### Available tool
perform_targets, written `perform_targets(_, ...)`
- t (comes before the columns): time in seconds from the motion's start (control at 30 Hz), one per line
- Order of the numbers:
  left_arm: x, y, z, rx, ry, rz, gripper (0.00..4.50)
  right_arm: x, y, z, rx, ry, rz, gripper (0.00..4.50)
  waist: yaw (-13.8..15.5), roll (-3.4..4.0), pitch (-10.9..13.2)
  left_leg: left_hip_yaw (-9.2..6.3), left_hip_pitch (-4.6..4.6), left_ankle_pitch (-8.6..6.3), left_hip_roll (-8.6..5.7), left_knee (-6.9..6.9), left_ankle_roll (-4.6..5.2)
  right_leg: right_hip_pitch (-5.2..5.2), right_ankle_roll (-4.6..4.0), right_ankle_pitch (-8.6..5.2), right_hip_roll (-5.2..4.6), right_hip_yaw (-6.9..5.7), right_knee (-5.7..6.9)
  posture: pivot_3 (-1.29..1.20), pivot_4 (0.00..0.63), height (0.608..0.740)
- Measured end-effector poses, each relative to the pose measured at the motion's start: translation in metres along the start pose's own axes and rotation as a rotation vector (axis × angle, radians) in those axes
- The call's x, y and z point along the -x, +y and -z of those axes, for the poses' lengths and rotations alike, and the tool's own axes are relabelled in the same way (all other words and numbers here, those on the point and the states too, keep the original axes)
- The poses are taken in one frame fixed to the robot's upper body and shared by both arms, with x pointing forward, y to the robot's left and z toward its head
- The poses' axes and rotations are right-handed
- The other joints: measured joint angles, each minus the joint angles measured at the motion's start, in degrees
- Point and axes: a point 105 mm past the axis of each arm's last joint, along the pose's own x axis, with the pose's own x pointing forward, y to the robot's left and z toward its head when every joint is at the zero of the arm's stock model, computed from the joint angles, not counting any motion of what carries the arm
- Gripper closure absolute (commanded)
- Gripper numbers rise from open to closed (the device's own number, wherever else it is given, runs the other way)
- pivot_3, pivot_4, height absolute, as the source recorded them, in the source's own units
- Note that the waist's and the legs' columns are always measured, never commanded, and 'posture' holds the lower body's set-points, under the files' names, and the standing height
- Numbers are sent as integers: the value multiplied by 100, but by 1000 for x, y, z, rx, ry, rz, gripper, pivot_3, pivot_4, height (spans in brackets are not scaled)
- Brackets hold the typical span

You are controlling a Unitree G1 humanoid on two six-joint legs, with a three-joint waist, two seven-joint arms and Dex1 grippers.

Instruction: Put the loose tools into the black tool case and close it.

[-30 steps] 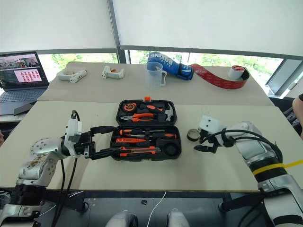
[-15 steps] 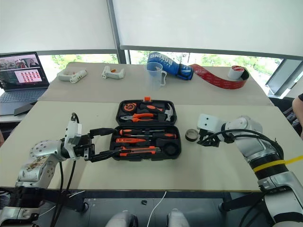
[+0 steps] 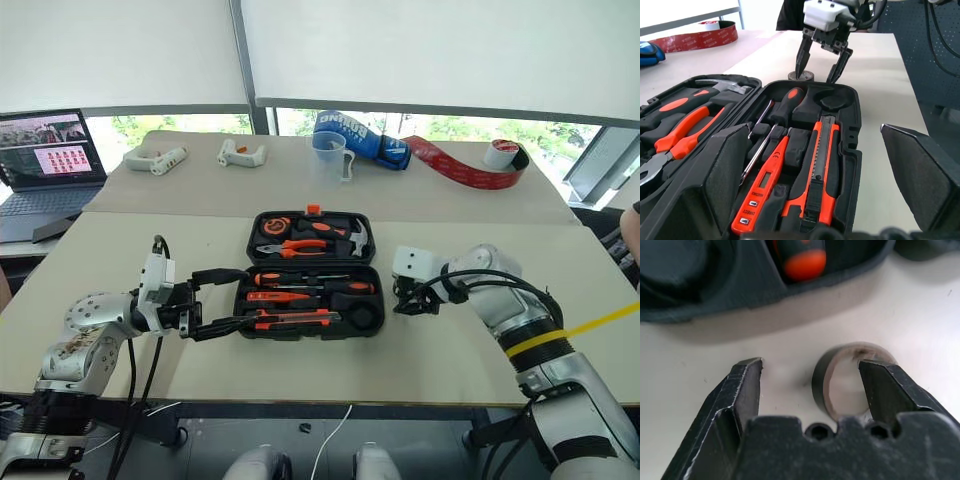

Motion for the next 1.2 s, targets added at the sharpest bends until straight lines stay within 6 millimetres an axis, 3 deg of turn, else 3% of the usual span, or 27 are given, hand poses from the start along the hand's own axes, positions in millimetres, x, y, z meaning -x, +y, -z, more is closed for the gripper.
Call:
perform_targets(0.2,0,0,0,-4,0,0,0,-4,0,4,-8,21,-13,4406,-9,0,0,4,1,0,1,0,0,0,-1,0,1,0,1,0,150,740)
perform_targets(0.23,0,0,0,-4,1,0,0,-5,0,3,-5,21,-18,4482,-9,0,0,7,1,0,1,0,0,0,-1,0,1,0,1,0,150,740)
perform_targets(0.5,0,-1,1,-15,9,7,0,1,1,-6,12,-26,-54,4482,-5,6,5,15,-2,0,0,0,0,-3,0,0,0,0,2,0,150,740)
perform_targets(0.57,0,-1,1,-24,8,9,0,11,2,-21,9,-89,-73,4482,-9,7,6,13,-2,0,4,-1,0,-3,-1,0,1,0,2,0,150,740)
perform_targets(0.63,1,-3,2,-20,11,12,0,25,11,-50,-9,-203,-136,4482,-22,9,7,-9,1,0,9,-7,0,-6,-3,1,2,2,4,0,150,740)
perform_targets(0.73,2,-3,3,-16,14,15,0,43,38,-88,-2,-326,-265,4482,-5,9,8,-26,2,0,10,-8,0,-3,-7,0,5,-6,7,0,150,740)
perform_targets(0.8,2,-3,4,-12,15,14,0,42,53,-96,-13,-351,-324,4482,-1,9,8,-27,4,0,9,-7,0,0,-7,-1,0,-8,7,0,150,740)
perform_targets(1.0,5,-5,7,-27,36,31,0,19,78,-74,-101,-257,-396,4482,38,6,9,-19,-3,0,3,-2,-1,-2,-4,0,-10,-5,0,0,150,740)
perform_targets(1.2,7,-10,13,-17,53,40,0,13,67,-56,-106,-169,-307,4482,16,6,9,-21,0,0,3,-3,-1,-3,-8,-1,-2,-10,4,0,150,740)
